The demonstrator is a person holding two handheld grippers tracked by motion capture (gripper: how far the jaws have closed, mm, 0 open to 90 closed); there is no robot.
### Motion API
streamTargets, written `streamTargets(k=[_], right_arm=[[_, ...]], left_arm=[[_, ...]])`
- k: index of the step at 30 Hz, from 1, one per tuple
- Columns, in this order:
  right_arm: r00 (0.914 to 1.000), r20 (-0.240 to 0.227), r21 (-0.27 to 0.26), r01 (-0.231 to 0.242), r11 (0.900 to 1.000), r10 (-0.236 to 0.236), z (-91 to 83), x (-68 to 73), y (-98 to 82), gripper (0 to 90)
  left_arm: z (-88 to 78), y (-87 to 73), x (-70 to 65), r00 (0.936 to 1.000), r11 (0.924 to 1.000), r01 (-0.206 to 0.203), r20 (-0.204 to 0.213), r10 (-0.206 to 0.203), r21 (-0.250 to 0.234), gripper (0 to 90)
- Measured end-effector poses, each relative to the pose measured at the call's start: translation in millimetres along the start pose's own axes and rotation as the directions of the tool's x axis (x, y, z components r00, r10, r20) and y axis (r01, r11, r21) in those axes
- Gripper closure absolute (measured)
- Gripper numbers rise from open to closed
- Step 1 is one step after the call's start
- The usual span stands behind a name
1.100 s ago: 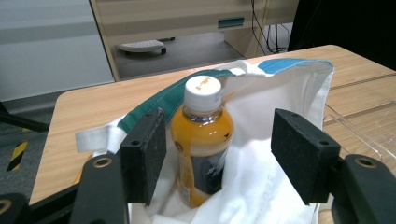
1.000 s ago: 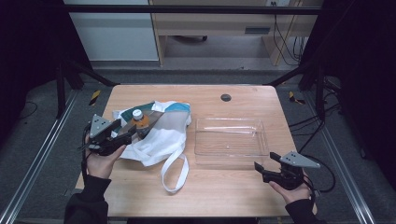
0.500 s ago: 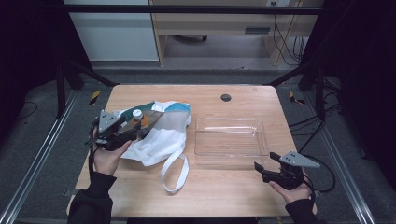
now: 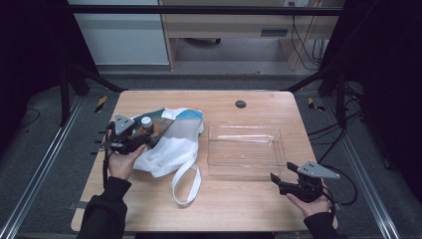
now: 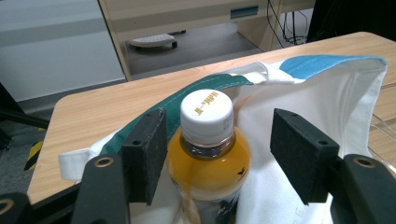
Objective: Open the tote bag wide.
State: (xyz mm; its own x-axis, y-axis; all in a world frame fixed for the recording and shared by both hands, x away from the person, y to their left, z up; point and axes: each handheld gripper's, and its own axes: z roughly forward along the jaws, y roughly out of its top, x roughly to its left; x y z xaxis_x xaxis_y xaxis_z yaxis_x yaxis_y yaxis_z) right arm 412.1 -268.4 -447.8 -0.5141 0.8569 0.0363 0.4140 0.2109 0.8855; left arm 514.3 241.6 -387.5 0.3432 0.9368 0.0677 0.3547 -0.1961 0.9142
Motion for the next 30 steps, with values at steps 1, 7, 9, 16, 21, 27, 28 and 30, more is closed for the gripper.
streamTargets(k=[1, 7, 9, 16, 21, 27, 28, 30], right_arm=[[1.0000, 0.001, 0.000, 0.000, 1.000, 0.000, 0.0, 0.0, 0.0, 25.0], [1.0000, -0.001, 0.003, -0.001, 1.000, 0.001, 0.1, -0.1, -0.1, 25.0], [1.0000, 0.000, 0.003, 0.000, 1.000, 0.000, 0.3, 0.1, -0.1, 25.0], [1.0000, -0.001, 0.003, 0.001, 1.000, -0.001, 0.5, 0.0, -0.1, 25.0], [1.0000, -0.003, 0.004, -0.005, 1.000, 0.005, 0.7, 0.4, 0.0, 25.0], [1.0000, -0.002, 0.005, -0.003, 1.000, 0.003, 1.0, -0.1, -0.2, 25.0], [1.0000, -0.004, 0.004, -0.005, 1.000, 0.005, 0.9, 0.0, -0.2, 25.0], [1.0000, -0.003, 0.004, -0.006, 1.000, 0.006, 0.9, 0.0, -0.2, 25.0]], left_arm=[[1.5, -0.1, -0.5, 1.0000, 1.0000, -0.003, 0.000, 0.003, 0.003, 36.9], [8.0, -0.1, -0.6, 0.9999, 1.0000, -0.005, -0.013, 0.005, 0.004, 37.3], [9.8, -0.5, 0.1, 0.9999, 1.0000, 0.000, -0.017, 0.000, 0.003, 37.8], [14.2, -1.0, 1.9, 0.9997, 1.0000, 0.000, -0.024, 0.000, -0.007, 41.0], [18.8, -2.2, 3.6, 0.9995, 1.0000, 0.009, -0.030, -0.009, -0.003, 43.4], [23.0, -4.7, 8.0, 0.9992, 0.9992, 0.038, -0.014, -0.038, -0.009, 46.8], [23.0, -4.7, 8.0, 0.9992, 0.9992, 0.038, -0.014, -0.038, -0.009, 47.4], [23.9, -4.6, 7.7, 0.9993, 0.9993, 0.036, -0.010, -0.036, -0.013, 48.9]])
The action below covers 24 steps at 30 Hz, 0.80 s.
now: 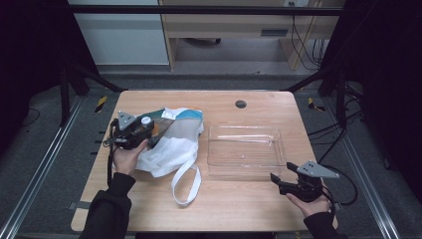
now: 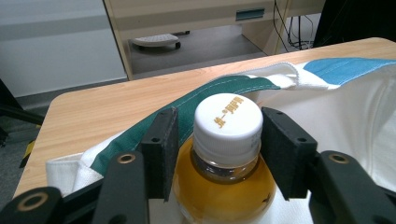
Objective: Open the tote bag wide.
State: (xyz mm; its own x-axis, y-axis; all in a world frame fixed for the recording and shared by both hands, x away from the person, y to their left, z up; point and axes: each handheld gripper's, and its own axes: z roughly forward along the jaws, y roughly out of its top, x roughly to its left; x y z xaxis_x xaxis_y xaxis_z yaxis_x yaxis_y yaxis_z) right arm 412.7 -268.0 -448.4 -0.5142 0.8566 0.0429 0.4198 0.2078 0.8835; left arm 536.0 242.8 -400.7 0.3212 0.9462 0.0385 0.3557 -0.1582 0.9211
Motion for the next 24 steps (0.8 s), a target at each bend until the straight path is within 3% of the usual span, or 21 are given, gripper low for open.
streamTargets(k=[9, 24], right_arm=[[1.0000, 0.003, -0.001, -0.005, 1.000, 0.005, 1.1, -1.7, 0.3, 25.0], [1.0000, 0.002, 0.005, -0.008, 1.000, 0.008, 2.0, -2.0, 0.1, 25.0]], left_arm=[[5.7, -0.2, -2.0, 1.0000, 0.9999, -0.001, 0.004, 0.001, -0.012, 57.4], [7.0, 0.0, -2.1, 1.0000, 0.9998, 0.001, 0.002, -0.001, -0.019, 58.6]])
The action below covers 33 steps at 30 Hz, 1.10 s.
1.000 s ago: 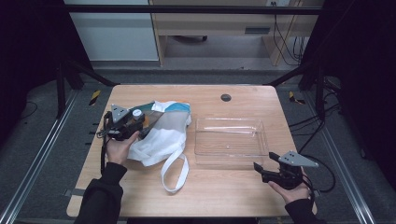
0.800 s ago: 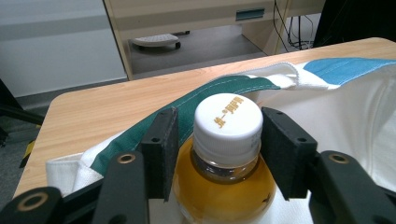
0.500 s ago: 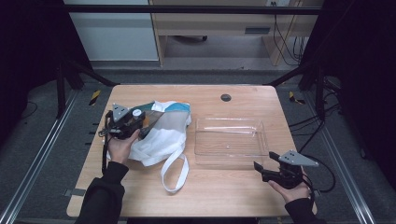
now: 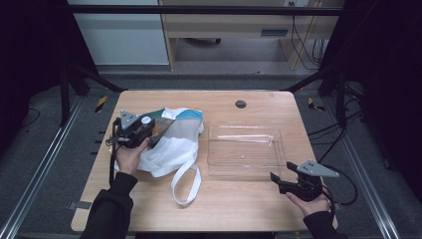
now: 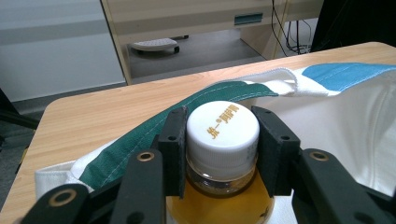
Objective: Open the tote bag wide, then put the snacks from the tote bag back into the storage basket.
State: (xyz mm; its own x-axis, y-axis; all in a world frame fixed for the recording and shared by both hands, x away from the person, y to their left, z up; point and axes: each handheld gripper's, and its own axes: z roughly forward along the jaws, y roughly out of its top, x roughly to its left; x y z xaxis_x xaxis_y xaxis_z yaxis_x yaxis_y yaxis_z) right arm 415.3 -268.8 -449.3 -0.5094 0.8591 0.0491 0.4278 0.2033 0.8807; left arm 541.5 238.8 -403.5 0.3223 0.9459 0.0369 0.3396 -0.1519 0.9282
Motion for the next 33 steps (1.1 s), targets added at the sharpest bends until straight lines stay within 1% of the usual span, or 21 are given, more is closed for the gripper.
streamTargets(k=[5, 10, 13, 15, 18, 24, 29, 33], right_arm=[[1.0000, -0.001, 0.000, 0.000, 1.000, 0.000, 0.7, -0.3, -0.1, 25.0], [1.0000, 0.000, 0.002, -0.002, 1.000, 0.002, 0.9, -0.1, -0.1, 25.0], [1.0000, -0.001, 0.003, 0.001, 1.000, -0.001, 1.0, 0.3, -0.2, 25.0], [1.0000, -0.001, 0.002, -0.001, 1.000, 0.001, 0.8, 0.2, -0.2, 25.0], [1.0000, -0.001, 0.001, -0.001, 1.000, 0.001, 0.9, -0.1, -0.4, 25.0], [0.9999, -0.006, 0.007, 0.011, 1.000, -0.011, 1.4, 0.8, -0.9, 25.0], [0.9999, -0.009, 0.005, 0.011, 1.000, -0.011, 0.8, 1.2, -1.2, 25.0], [0.9999, -0.008, 0.009, 0.011, 1.000, -0.011, 0.9, 1.7, -1.2, 25.0]], left_arm=[[0.2, -0.2, -1.0, 1.0000, 1.0000, -0.007, -0.004, 0.007, -0.003, 58.7], [-1.8, 0.7, -1.3, 1.0000, 1.0000, -0.003, -0.007, 0.003, -0.004, 58.8], [-7.0, 3.3, -0.9, 1.0000, 0.9996, -0.001, -0.009, 0.000, -0.028, 58.8], [-11.4, 6.1, -1.5, 0.9999, 0.9989, -0.007, -0.011, 0.006, -0.046, 58.8], [-17.6, 10.2, -1.9, 0.9999, 0.9981, -0.008, -0.013, 0.008, -0.060, 58.8], [-24.7, 16.1, 1.0, 0.9998, 0.9980, 0.003, -0.021, -0.004, -0.064, 58.8], [-29.0, 20.2, 0.7, 0.9996, 0.9973, -0.004, -0.027, 0.002, -0.074, 58.9], [-33.5, 23.8, 3.7, 0.9997, 0.9967, 0.006, -0.022, -0.007, -0.081, 58.9]])
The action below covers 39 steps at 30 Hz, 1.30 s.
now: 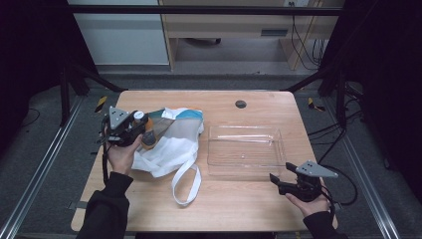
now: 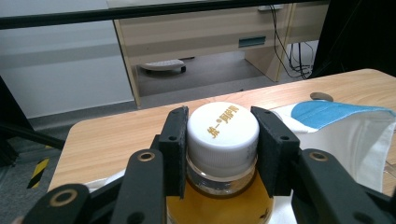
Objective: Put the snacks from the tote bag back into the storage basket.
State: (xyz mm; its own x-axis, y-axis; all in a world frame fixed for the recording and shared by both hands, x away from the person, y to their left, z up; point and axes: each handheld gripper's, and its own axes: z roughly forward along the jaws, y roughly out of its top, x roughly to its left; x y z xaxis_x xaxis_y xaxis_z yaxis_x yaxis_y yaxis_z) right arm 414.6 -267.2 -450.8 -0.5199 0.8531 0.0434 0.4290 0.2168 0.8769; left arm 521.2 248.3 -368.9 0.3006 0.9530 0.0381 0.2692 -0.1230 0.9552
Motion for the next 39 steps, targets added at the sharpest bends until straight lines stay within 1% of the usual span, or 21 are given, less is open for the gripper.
streamTargets(k=[2, 7, 10, 12, 15, 21, 22, 23, 24, 26, 29, 30, 31, 32, 35, 39], right_arm=[[1.0000, -0.002, 0.001, 0.001, 1.000, -0.001, 0.4, 0.3, 0.0, 25.0], [1.0000, 0.000, -0.001, 0.002, 1.000, -0.002, 0.1, 0.2, 0.1, 25.1], [1.0000, 0.001, -0.002, 0.003, 1.000, -0.003, -0.2, 0.1, 0.2, 25.1], [1.0000, 0.000, -0.002, 0.003, 1.000, -0.003, -0.5, 0.4, 0.2, 25.1], [1.0000, 0.000, -0.002, 0.003, 1.000, -0.003, -0.8, 0.5, 0.3, 25.1], [1.0000, 0.001, -0.003, 0.001, 1.000, -0.001, -1.3, 0.6, 0.3, 25.1], [1.0000, 0.001, -0.003, 0.002, 1.000, -0.002, -1.4, 0.6, 0.4, 25.1], [1.0000, 0.001, -0.004, 0.002, 1.000, -0.002, -1.4, 0.6, 0.4, 25.1], [1.0000, 0.001, -0.004, 0.002, 1.000, -0.002, -1.5, 0.6, 0.4, 25.1], [1.0000, 0.001, -0.006, 0.005, 1.000, -0.005, -1.5, 0.3, 0.4, 25.1], [1.0000, 0.001, -0.007, 0.005, 1.000, -0.005, -1.7, 0.3, 0.5, 25.1], [1.0000, 0.001, -0.007, 0.005, 1.000, -0.005, -1.7, 0.3, 0.5, 25.1], [1.0000, 0.001, -0.007, 0.004, 1.000, -0.004, -1.8, 0.2, 0.6, 25.1], [1.0000, 0.001, -0.009, 0.006, 1.000, -0.006, -1.8, 0.1, 0.5, 25.1], [1.0000, 0.001, -0.007, 0.005, 1.000, -0.005, -1.6, 0.3, 0.4, 25.1], [1.0000, 0.002, -0.007, 0.005, 1.000, -0.005, -1.7, 0.4, 0.4, 25.1]], left_arm=[[-2.6, 2.4, 1.9, 0.9999, 0.9999, 0.010, 0.003, -0.010, -0.005, 58.8], [-11.1, 9.5, 4.8, 0.9998, 0.9997, 0.022, 0.000, -0.022, -0.013, 58.8], [-14.9, 12.7, 5.5, 0.9996, 0.9995, 0.029, 0.007, -0.029, -0.011, 58.9], [-20.5, 17.0, 5.6, 0.9991, 0.9993, 0.037, 0.022, -0.037, -0.009, 58.9], [-25.4, 21.0, 4.0, 0.9987, 0.9992, 0.039, 0.033, -0.038, -0.013, 58.9], [-34.4, 28.8, -2.2, 0.9974, 0.9994, 0.025, 0.068, -0.023, -0.026, 58.9], [-34.4, 28.8, -2.2, 0.9974, 0.9994, 0.025, 0.068, -0.023, -0.026, 58.9], [-37.1, 31.1, -5.9, 0.9968, 0.9994, 0.017, 0.079, -0.014, -0.029, 58.9], [-37.1, 31.1, -5.9, 0.9968, 0.9994, 0.017, 0.079, -0.014, -0.029, 58.9], [-40.5, 34.5, -12.7, 0.9953, 0.9995, 0.002, 0.097, 0.001, -0.033, 58.9], [-44.8, 38.0, -20.2, 0.9939, 0.9993, -0.009, 0.109, 0.013, -0.036, 58.9], [-44.8, 38.0, -20.2, 0.9939, 0.9993, -0.009, 0.109, 0.013, -0.036, 58.8], [-47.4, 40.3, -25.8, 0.9915, 0.9989, -0.016, 0.128, 0.022, -0.045, 58.8], [-49.0, 41.3, -28.6, 0.9913, 0.9987, -0.021, 0.129, 0.027, -0.047, 58.9], [-51.9, 43.7, -36.5, 0.9875, 0.9980, -0.027, 0.153, 0.036, -0.056, 58.9], [-55.3, 45.9, -45.8, 0.9840, 0.9981, -0.035, 0.173, 0.043, -0.051, 58.9]])
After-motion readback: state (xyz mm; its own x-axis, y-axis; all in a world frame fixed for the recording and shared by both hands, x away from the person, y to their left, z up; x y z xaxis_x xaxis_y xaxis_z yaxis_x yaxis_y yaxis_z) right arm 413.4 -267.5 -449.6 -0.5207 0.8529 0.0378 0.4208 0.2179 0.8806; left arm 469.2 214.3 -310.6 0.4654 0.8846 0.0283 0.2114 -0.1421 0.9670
